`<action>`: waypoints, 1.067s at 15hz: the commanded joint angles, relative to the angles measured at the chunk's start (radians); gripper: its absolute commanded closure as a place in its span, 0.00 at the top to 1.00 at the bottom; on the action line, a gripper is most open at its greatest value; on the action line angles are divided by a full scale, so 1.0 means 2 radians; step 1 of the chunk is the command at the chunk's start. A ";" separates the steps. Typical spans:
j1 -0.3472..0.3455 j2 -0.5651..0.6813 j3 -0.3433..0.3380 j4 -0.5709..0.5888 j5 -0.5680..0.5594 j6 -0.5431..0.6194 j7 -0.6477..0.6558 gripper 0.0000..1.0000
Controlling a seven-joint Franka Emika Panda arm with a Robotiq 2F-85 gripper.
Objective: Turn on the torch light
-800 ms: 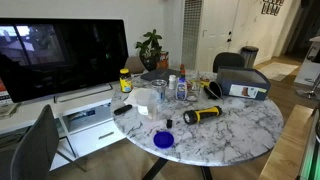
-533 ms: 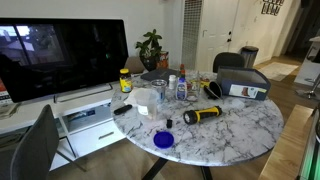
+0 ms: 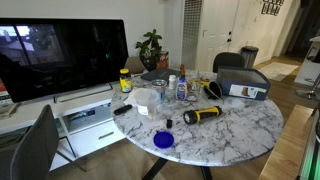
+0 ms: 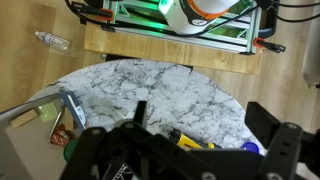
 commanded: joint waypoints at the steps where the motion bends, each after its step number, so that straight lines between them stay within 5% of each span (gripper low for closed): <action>1: 0.032 0.017 0.028 -0.004 0.006 0.019 -0.002 1.00; 10: 0.119 0.024 0.120 -0.061 0.074 0.132 0.012 1.00; 16: 0.156 0.030 0.128 -0.157 0.143 0.324 -0.030 1.00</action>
